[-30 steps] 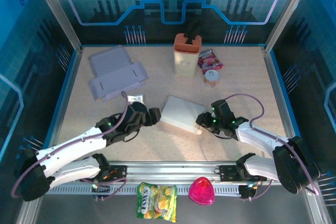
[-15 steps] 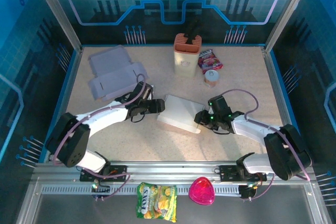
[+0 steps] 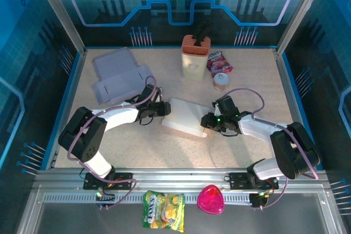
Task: Fold the paper box
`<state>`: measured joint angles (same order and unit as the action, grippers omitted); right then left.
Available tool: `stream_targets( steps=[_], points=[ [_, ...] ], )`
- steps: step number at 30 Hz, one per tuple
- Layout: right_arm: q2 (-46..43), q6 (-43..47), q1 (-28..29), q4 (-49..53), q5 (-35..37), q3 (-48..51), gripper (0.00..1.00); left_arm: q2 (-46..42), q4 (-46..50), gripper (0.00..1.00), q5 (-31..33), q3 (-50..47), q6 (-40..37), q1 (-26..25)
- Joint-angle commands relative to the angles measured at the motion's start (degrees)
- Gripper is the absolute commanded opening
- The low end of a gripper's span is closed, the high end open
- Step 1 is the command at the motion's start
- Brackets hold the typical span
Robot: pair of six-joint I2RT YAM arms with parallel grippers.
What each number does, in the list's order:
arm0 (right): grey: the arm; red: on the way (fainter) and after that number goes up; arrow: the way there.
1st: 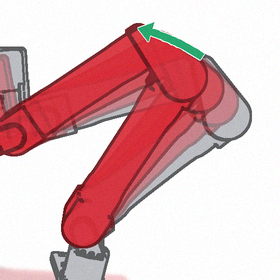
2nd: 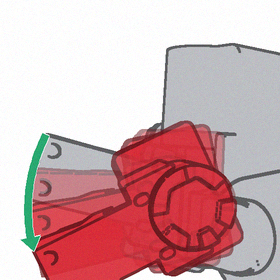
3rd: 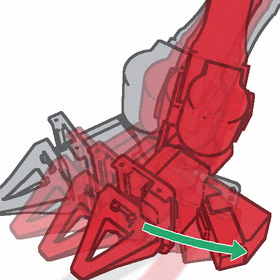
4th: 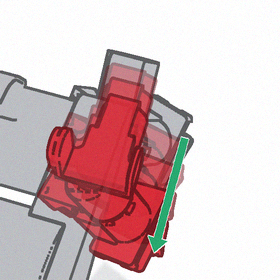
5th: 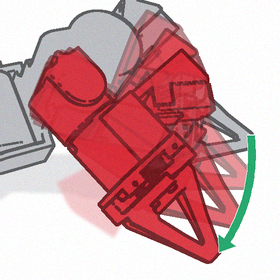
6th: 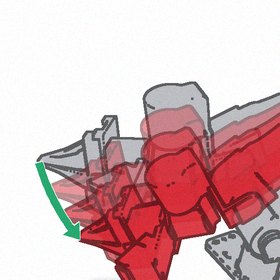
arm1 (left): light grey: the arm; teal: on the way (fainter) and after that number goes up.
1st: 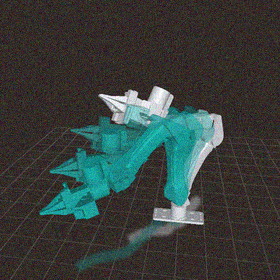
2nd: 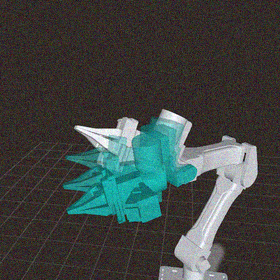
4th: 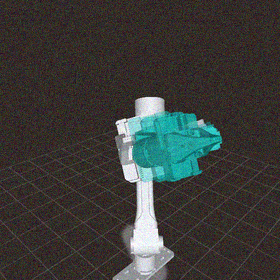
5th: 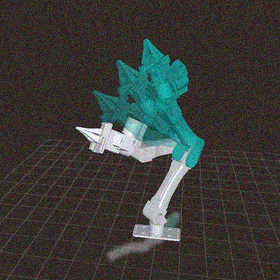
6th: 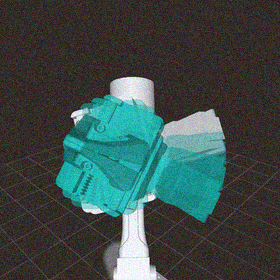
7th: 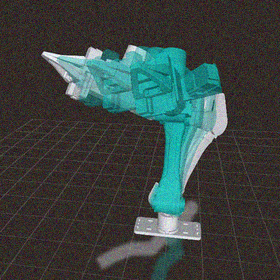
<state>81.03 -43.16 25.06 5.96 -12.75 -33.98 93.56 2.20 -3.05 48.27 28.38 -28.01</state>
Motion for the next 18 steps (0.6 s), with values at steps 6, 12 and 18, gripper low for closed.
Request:
stream_targets(
  steps=[6,12,18],
  points=[
    [0.1,4.2,-0.9,3.5,-0.9,-0.9,0.41,-0.4,-5.7,0.31,-2.2,-5.8,1.3,0.8],
    [-0.2,5.6,-3.0,2.7,-3.9,-0.9,0.44,-2.9,-8.2,0.31,-3.0,-9.6,3.3,0.8],
    [-0.6,7.2,-5.0,1.8,-7.0,-0.7,0.53,-4.7,-10.4,0.29,-4.2,-12.5,5.0,0.8]
  ],
)
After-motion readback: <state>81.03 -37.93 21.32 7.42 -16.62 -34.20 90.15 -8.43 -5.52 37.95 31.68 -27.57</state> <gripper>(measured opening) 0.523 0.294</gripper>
